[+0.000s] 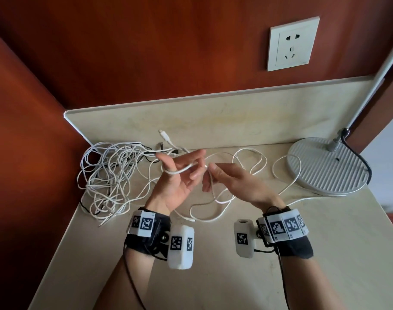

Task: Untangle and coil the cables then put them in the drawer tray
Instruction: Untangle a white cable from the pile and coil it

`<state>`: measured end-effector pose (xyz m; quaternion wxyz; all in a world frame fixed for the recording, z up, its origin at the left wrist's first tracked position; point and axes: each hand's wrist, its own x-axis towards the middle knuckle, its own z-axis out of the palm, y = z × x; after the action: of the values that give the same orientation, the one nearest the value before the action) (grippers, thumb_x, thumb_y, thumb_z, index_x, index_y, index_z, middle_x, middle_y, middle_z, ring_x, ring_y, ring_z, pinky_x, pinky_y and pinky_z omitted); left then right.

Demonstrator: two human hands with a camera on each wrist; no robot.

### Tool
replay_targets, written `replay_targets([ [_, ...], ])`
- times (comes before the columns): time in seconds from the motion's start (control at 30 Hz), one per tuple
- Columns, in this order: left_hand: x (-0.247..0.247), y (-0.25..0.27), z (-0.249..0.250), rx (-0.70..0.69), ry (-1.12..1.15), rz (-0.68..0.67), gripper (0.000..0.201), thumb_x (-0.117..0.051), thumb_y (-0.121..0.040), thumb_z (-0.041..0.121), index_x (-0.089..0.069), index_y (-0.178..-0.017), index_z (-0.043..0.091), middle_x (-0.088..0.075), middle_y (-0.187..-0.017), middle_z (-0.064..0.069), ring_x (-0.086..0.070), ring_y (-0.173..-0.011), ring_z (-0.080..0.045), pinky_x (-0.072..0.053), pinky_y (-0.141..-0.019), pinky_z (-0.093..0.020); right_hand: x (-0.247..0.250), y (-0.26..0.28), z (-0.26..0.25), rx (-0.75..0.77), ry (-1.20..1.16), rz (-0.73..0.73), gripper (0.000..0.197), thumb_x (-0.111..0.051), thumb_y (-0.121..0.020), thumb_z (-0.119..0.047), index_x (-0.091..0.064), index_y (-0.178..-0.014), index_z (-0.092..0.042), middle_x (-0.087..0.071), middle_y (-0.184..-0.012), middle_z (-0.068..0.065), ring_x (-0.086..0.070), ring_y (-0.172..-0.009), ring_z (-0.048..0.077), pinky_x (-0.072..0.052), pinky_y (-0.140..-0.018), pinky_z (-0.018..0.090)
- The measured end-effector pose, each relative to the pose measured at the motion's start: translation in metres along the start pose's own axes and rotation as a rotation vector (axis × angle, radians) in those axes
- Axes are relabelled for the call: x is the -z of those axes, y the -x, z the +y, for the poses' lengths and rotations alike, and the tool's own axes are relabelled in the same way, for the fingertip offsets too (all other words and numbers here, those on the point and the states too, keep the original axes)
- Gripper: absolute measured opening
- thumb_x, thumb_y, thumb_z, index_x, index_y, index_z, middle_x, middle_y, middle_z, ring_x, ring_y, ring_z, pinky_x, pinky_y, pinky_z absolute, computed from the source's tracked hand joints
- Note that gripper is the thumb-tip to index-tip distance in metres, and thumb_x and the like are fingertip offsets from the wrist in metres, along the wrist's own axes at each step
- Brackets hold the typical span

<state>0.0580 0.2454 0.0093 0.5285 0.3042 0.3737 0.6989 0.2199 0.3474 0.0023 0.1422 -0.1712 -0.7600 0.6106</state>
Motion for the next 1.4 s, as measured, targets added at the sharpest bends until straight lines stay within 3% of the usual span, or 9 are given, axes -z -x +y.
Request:
replay_targets([
  [0.27, 0.031, -0.016, 0.019, -0.104, -0.057, 0.374, 0.098, -0.072, -0.044, 0.088, -0.079, -0.112, 0.018, -0.071, -0.092, 0.009, -0.037, -0.051, -0.002, -0.022, -0.044, -0.015, -0.005, -0.003, 0.003, -0.087, 0.234, -0.001, 0.042, -0.047, -0.109, -0.042, -0.069, -0.082, -0.018, -0.044, -0.056, -0.01, -0.036, -0.052, 0.012, -0.036, -0.055, 0.024],
  [0.43, 0.043, -0.02, 0.012, -0.235, -0.635, 0.627, 0.037, -0.073, -0.081, 0.056, -0.079, -0.096, 0.023, -0.076, -0.079, 0.008, -0.06, -0.063, 0.0, -0.045, -0.059, -0.017, -0.008, -0.003, -0.003, 0.024, 0.576, 0.081, 0.033, -0.055, -0.106, -0.039, -0.074, -0.085, -0.021, -0.05, -0.05, -0.011, -0.05, -0.051, 0.005, -0.035, -0.053, 0.018],
  [0.57, 0.057, -0.026, 0.002, -0.189, -1.143, 0.424, 0.037, -0.08, -0.067, 0.074, -0.061, -0.074, 0.044, -0.07, -0.065, -0.004, -0.045, -0.07, 0.007, -0.047, -0.071, -0.021, -0.005, -0.002, -0.009, 0.249, 0.684, 0.176, 0.021, -0.054, -0.099, -0.045, -0.071, -0.098, -0.033, -0.054, -0.066, -0.011, -0.05, -0.06, 0.009, -0.048, -0.059, 0.036],
  [0.6, 0.058, -0.027, -0.003, -0.148, -1.227, 0.369, 0.082, -0.078, -0.064, 0.081, -0.057, -0.099, 0.01, -0.071, -0.069, -0.006, -0.055, -0.098, -0.031, -0.044, -0.07, -0.018, -0.002, -0.002, -0.01, 0.291, 0.682, 0.195, 0.018, -0.055, -0.099, -0.047, -0.07, -0.103, -0.037, -0.053, -0.07, -0.011, -0.049, -0.062, 0.01, -0.047, -0.057, 0.036],
  [0.73, 0.038, -0.014, -0.009, 0.024, -1.389, 0.024, 0.06, -0.091, -0.06, 0.061, -0.084, -0.1, 0.017, -0.078, -0.108, -0.007, -0.059, -0.101, 0.023, -0.05, -0.087, -0.009, 0.013, 0.005, -0.015, 0.341, 0.607, 0.338, 0.017, -0.08, -0.084, -0.05, -0.076, -0.082, -0.033, -0.044, -0.066, -0.013, -0.044, -0.059, 0.006, -0.038, -0.052, 0.033],
  [0.83, 0.018, 0.002, -0.018, 0.038, -1.433, -0.167, 0.066, -0.1, -0.055, 0.041, -0.08, -0.112, 0.015, -0.079, -0.095, 0.009, -0.058, -0.079, 0.026, -0.045, -0.077, -0.003, 0.016, 0.009, -0.018, 0.358, 0.517, 0.398, 0.026, -0.089, -0.075, -0.048, -0.073, -0.075, -0.027, -0.048, -0.066, -0.007, -0.046, -0.06, 0.015, -0.038, -0.054, 0.034],
  [1.1, -0.019, 0.029, -0.017, 0.165, -1.29, -0.311, 0.049, -0.104, -0.045, 0.027, -0.064, -0.071, 0.034, -0.069, -0.078, 0.025, -0.071, -0.088, 0.002, -0.048, -0.074, -0.017, 0.021, 0.015, -0.021, 0.262, -0.067, 0.095, 0.015, -0.079, -0.087, -0.022, -0.077, -0.099, -0.012, -0.074, -0.089, 0.008, -0.063, -0.076, 0.025, -0.049, -0.077, 0.031],
  [1.23, -0.026, 0.035, -0.005, -0.083, -1.248, -0.379, 0.056, -0.101, -0.049, 0.021, -0.082, -0.101, 0.01, -0.044, -0.065, 0.021, -0.052, -0.069, 0.012, -0.034, -0.068, -0.003, 0.024, 0.012, -0.009, 0.244, -0.172, 0.189, 0.016, -0.079, -0.086, -0.02, -0.073, -0.084, -0.006, -0.064, -0.078, 0.029, -0.052, -0.071, 0.024, -0.042, -0.066, 0.03],
  [1.4, -0.025, 0.028, 0.016, -0.215, -0.948, -0.215, 0.064, -0.091, -0.054, 0.058, -0.079, -0.111, 0.032, -0.06, -0.078, 0.017, -0.056, -0.07, -0.001, -0.045, -0.064, -0.023, 0.023, 0.008, -0.001, 0.24, -0.149, 0.233, 0.02, -0.074, -0.092, -0.026, -0.074, -0.082, -0.01, -0.07, -0.071, 0.011, -0.06, -0.066, 0.018, -0.048, -0.065, 0.029],
])
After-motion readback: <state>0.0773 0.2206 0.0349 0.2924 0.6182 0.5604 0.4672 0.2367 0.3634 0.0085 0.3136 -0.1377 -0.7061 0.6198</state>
